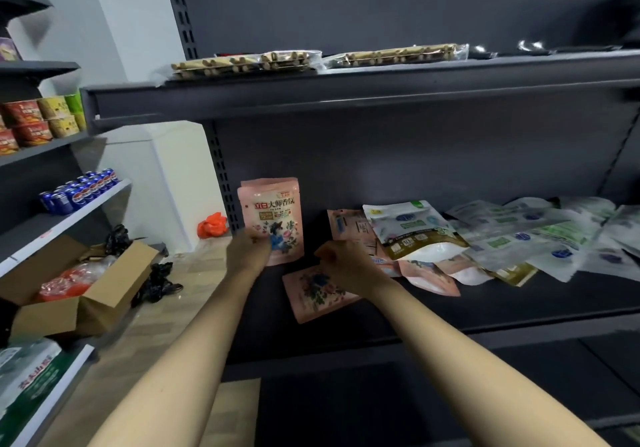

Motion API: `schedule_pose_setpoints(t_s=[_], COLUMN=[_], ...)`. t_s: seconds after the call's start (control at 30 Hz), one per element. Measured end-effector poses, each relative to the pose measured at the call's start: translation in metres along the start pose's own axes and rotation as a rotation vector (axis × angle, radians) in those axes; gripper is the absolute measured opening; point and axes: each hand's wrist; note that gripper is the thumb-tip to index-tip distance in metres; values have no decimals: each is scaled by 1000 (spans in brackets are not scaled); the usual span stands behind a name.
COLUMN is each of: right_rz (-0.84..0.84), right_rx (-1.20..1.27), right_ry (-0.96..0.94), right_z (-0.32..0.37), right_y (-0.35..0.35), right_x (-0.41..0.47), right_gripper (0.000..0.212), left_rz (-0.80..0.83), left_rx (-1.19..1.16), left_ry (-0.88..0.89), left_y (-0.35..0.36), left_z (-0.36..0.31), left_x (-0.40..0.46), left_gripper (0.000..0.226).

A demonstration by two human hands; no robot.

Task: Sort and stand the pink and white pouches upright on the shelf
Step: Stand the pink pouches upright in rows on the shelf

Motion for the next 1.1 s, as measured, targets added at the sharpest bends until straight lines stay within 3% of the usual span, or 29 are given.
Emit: schedule_pose_setpoints(t_s=[0.13,0.2,0.27,0.33,0.53,0.7,0.8,0.87,1.0,1.1], right_rz=[-117,-215,-271,-276,-248,-299,-336,-283,-69,187], right_rx=[68,129,224,267,409,678,882,926,1030,1113], right_ry=[5,34,41,40,63,-9,-29,26,93,51], right_z=[-7,-14,-21,-27,-36,-32,-26,-23,-16,-16], right_y=[-1,-1,-2,-3,-11,-24,-32,-34,-28,-20], right_x=[-12,-18,-25,-32,-43,-46,-45,-41,-36,-36], right_gripper=[31,28,24,23,24,16,15,17,22,15], left_rz=[632,758,747,685,524,284,15,-67,81,211], left_rx=[198,416,596,656,748,766,522,137,-814,-1220], left_ry=[353,452,467,493,568,440,270,63,-262,-344], left_y=[19,39,56,67,68,36,17,4,-9,-9], left_z=[-11,-3,6,9,-9,-24,-24,-29,-46,-57], left_x=[-33,-44,-55,-61,-78,-80,-79,-78,-83,-93], left_gripper=[23,62,95,98,44,29,29,31,25,17])
Point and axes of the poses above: each hand's wrist, its own x-axis towards the middle knuckle, its own y-axis out of the palm, z = x × y, and after that the axes turned 14 degrees about y, right-handed
